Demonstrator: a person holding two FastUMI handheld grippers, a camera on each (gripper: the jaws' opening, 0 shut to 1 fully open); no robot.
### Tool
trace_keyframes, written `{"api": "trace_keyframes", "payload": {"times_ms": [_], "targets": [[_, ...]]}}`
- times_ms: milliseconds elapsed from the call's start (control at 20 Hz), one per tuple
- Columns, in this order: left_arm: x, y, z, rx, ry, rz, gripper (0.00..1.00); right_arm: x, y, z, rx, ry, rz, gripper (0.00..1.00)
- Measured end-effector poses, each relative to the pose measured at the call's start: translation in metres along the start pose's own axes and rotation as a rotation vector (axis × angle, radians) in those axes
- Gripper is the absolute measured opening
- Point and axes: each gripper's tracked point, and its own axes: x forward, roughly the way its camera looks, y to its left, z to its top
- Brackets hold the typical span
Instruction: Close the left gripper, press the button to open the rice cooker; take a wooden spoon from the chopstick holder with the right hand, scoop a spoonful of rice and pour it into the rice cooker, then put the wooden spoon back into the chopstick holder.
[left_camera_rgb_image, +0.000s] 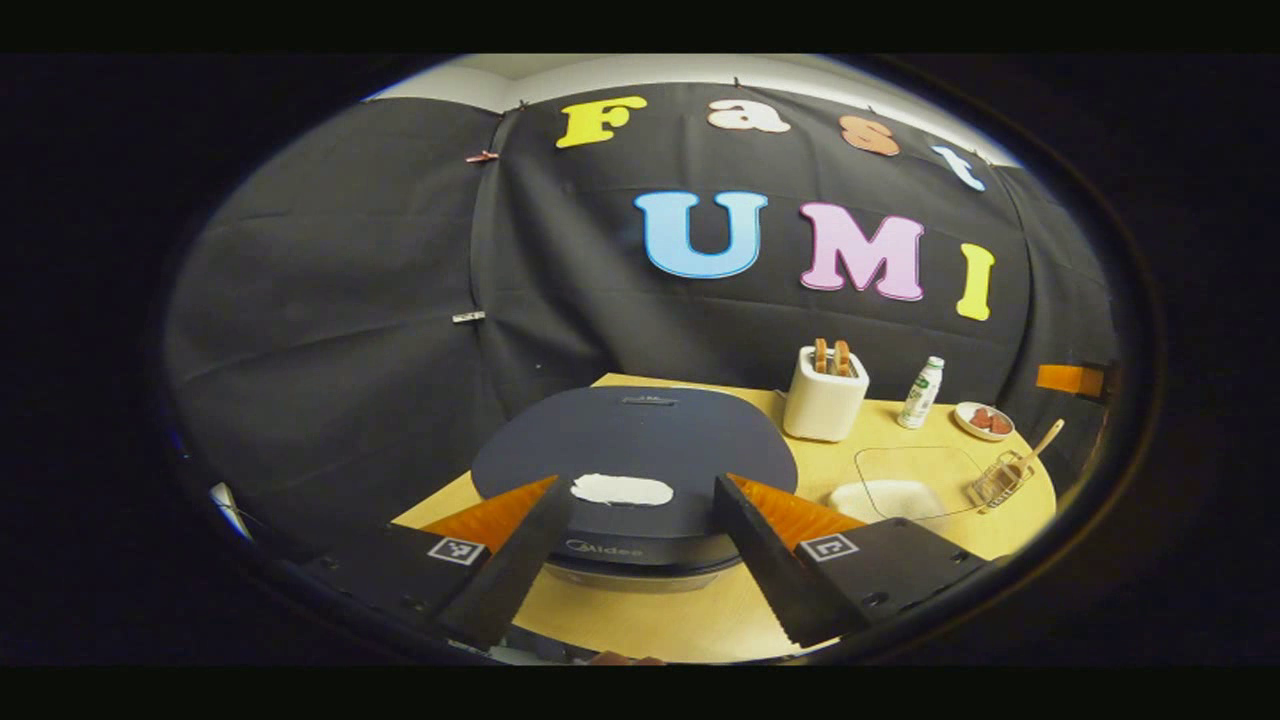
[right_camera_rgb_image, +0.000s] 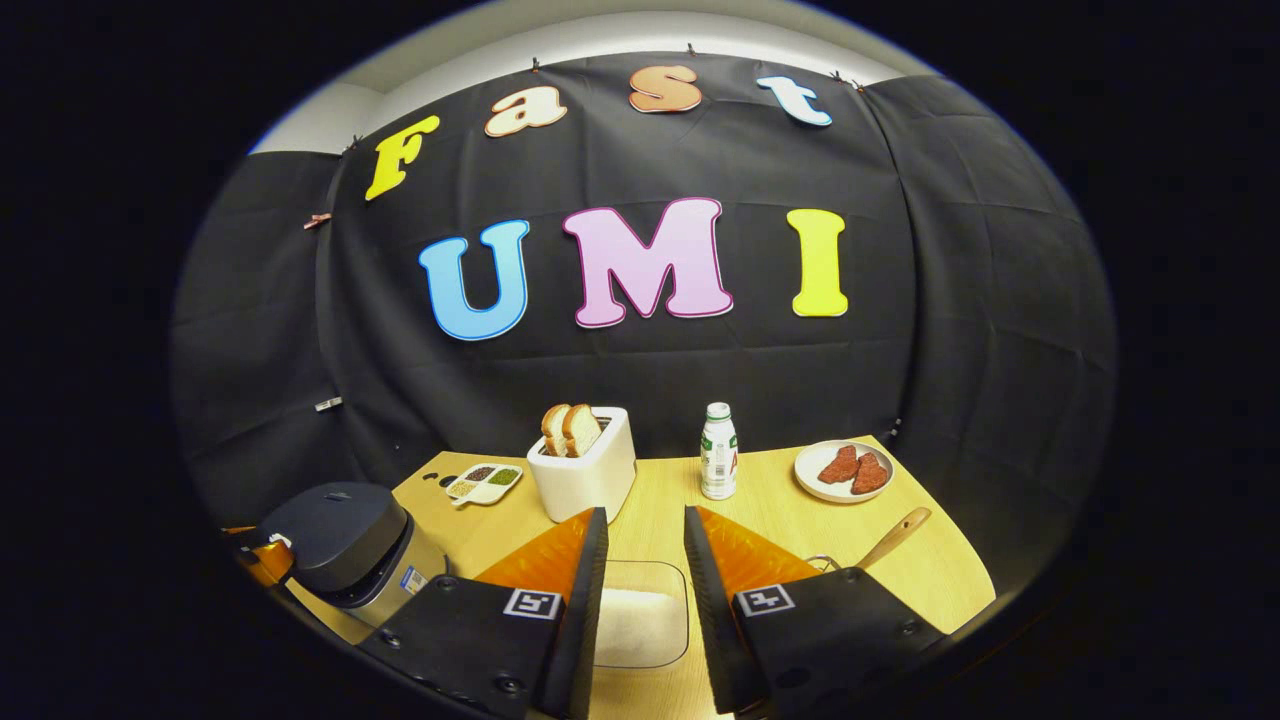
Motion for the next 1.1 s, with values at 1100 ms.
{"api": "trace_keyframes", "payload": {"times_ms": [1100], "targets": [[0.013, 0.003, -0.027, -0.003, -0.030, -0.018, 1.00, -0.003, 0.008, -0.003, -0.016, 0.013, 0.008, 0.49]]}}
